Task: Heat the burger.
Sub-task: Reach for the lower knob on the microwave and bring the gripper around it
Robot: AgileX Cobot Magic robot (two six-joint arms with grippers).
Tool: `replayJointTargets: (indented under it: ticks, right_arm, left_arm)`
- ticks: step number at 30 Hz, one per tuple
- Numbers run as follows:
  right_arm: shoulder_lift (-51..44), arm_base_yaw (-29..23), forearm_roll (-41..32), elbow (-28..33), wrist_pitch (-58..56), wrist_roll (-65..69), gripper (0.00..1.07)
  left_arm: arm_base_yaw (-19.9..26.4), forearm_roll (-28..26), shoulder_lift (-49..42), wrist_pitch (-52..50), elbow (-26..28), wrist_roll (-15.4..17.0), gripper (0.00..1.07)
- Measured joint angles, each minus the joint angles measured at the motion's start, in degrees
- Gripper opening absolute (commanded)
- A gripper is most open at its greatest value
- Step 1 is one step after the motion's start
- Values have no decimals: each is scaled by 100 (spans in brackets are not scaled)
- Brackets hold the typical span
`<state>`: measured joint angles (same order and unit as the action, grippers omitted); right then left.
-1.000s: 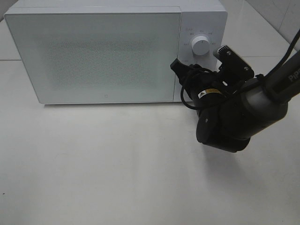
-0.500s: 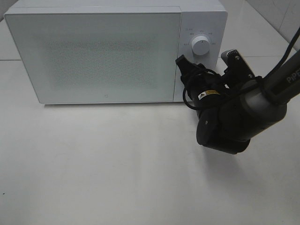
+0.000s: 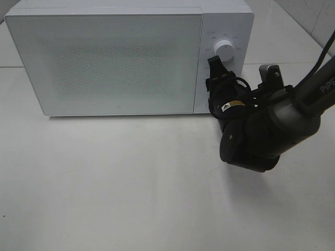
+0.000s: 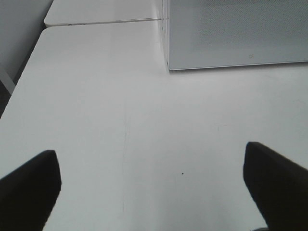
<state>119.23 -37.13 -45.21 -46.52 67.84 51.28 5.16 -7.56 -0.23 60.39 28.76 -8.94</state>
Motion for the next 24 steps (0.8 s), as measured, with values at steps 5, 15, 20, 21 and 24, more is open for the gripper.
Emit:
replayJointTargets:
  ticks: [5, 15, 20, 21, 24]
  right_arm:
    - [0, 0, -6, 0, -6, 796, 0]
    - [0, 0, -86, 0, -17, 2361, 0]
    - [0, 0, -97, 0, -34, 2951, 1]
    - [0, 0, -115, 0, -34, 3163, 1]
    - [0, 0, -120, 0, -40, 3541, 1]
  left_arm:
    - [0, 0, 0, 0, 0, 0, 98]
    - [0, 0, 0, 0, 0, 0, 98]
    - [0, 0, 0, 0, 0, 0, 98]
    - [0, 0, 0, 0, 0, 0, 98]
    - [0, 0, 0, 0, 0, 0, 98]
